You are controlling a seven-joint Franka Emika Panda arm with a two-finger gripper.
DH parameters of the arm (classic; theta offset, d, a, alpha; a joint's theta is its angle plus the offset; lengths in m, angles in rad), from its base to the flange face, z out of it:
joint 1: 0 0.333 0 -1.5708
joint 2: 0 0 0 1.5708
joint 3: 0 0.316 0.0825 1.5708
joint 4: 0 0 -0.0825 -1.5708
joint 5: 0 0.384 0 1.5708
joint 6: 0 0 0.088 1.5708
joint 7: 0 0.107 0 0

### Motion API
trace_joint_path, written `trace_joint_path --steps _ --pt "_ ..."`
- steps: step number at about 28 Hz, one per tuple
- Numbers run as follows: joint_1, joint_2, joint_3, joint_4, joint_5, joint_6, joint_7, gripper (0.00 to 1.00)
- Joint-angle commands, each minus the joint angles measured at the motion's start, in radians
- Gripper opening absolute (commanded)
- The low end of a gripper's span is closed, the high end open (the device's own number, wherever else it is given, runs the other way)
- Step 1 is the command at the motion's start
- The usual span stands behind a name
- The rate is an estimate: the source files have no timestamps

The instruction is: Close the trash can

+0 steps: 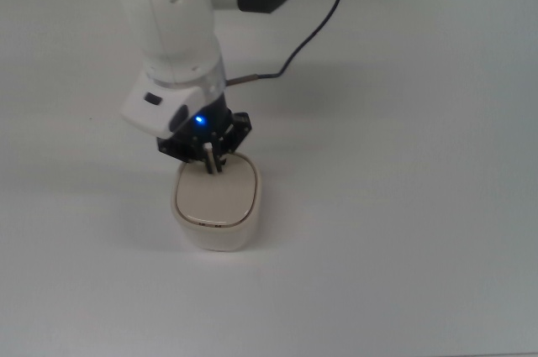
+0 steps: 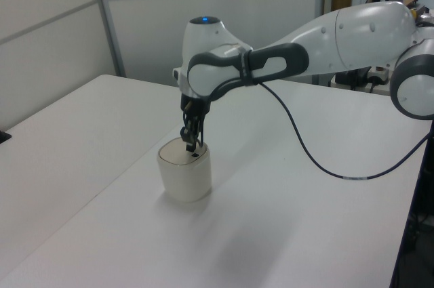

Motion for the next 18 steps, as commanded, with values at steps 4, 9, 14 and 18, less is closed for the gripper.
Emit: trace_joint_path --steps 4,9,14,18 --pt "-0.025 -0.117 -0.009 0.013 -0.061 -0.163 -0.021 1.00" --pt "-0.027 -0.146 -0.010 0.013 -0.130 -0.237 -0.017 1.00" --pt "-0.027 -0.157 -0.035 0.013 -0.156 -0.298 -0.021 1.00" --pt "-0.025 -0.157 -0.036 0.013 -0.156 -0.324 -0.020 1.00"
